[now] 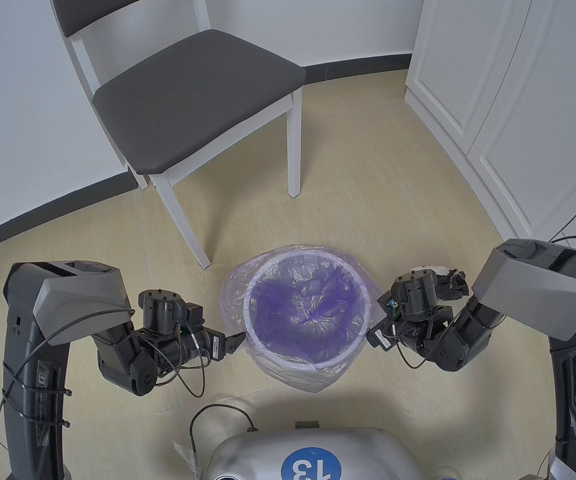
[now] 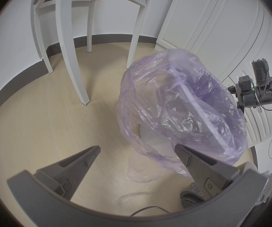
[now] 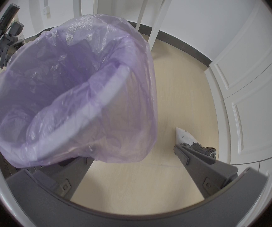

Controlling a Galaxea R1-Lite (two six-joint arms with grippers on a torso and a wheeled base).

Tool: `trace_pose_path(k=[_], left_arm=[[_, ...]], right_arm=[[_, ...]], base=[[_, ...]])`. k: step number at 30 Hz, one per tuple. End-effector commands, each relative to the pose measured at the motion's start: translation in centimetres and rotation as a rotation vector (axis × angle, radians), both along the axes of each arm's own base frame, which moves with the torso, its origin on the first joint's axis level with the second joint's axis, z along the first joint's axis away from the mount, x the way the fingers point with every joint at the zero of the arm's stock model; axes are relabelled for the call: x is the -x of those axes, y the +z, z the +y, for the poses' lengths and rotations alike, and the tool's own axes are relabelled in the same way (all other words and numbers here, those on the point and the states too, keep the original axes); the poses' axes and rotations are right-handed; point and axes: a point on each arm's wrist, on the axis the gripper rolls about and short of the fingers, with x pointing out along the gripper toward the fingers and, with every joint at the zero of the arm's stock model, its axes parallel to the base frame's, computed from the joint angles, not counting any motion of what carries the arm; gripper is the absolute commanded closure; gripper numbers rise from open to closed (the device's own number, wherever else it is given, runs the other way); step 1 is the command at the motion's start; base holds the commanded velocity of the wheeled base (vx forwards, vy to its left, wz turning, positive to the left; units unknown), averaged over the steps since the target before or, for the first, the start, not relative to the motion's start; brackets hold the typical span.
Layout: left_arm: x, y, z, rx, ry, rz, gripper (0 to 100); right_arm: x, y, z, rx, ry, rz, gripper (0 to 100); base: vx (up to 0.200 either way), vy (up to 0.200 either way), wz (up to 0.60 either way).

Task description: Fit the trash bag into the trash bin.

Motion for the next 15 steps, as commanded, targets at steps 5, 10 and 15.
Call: trace_pose_path(k=[5,10,15], left_arm=[[3.3,4.4,1.0,0.005,0.02,-0.035,0],[5.7,6.1,2.1,0.011,0.034,-0.045,0],[7.1,7.9,3.0,0.031,0.054,-0.119,0]], right_arm=[[3.6,3.3,-0.6,-0.07,-0.005,-0.027,0],[5.5,6.0,-1.7,-0.094,-0.014,-0.054,0],[7.4,8.2,-2.9,-0.137,-0.044,-0.083,0]], base=[[0.0,0.0,0.0],[0.0,0.0,0.0],[0.0,0.0,0.0]])
